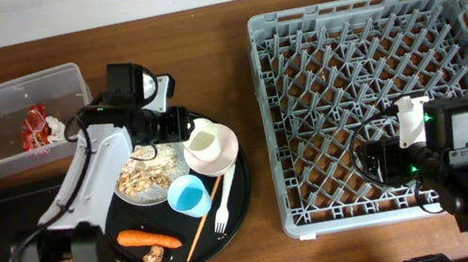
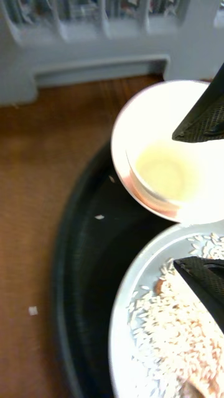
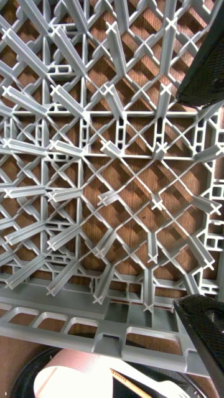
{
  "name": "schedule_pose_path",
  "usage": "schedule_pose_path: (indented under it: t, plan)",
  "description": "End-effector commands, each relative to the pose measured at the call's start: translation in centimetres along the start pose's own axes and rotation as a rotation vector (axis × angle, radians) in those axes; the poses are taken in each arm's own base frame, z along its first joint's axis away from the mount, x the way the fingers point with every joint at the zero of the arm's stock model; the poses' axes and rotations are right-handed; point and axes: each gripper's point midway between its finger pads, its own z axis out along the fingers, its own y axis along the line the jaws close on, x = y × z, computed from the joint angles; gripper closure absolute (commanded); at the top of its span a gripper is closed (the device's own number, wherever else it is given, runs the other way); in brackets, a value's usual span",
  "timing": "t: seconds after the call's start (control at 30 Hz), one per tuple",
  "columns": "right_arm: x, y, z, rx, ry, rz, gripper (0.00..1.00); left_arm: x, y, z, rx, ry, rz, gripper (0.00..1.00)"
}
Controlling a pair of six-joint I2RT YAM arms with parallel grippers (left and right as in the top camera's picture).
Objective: Sort waste into correct bins and load items into the dishwasher rack
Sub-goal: 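Grasp the white cup with the left gripper and lift it, then hand the white cup from the left gripper to the right gripper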
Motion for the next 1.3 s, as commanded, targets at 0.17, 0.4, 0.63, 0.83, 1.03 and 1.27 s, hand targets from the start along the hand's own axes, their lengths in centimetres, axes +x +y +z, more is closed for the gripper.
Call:
schedule_pose_path:
  t: [0.17, 0.4, 0.63, 0.83, 1.03, 1.27]
  plan:
    - [-0.6, 0.2, -0.4, -0.002, -0.018, 0.004, 0.01, 1.7, 0.2, 1.9, 0.022, 0.091, -0.031, 0.89]
    - [-0.6, 0.2, -0.4, -0.002, -0.018, 0.004, 0.01, -2.2, -0.5, -3.4, 0.073, -0.033, -0.038, 1.00]
    - [-5.8, 2.5, -1.0, -0.126, -0.227, -0.112, 0.01, -3.3, -13.0, -11.9, 0.837, -0.112, 0.079, 1.00]
    - [-4.2, 12.9, -4.7, -0.807, -0.295, -0.455, 0.01, -1.6, -18.6, -13.0, 1.027, -0.058, 0.201, 1.00]
    - [-4.1, 14.8, -7.1, -0.983, -0.382, -0.559, 0.01, 0.1, -21.6, -13.1, 1.086, 0.001, 0.250, 1.00]
    - [-5.0, 14.8, -6.5, -0.974, -0.409, -0.576, 0.01, 1.6, -23.8, -13.0, 1.110, 0.078, 0.240, 1.00]
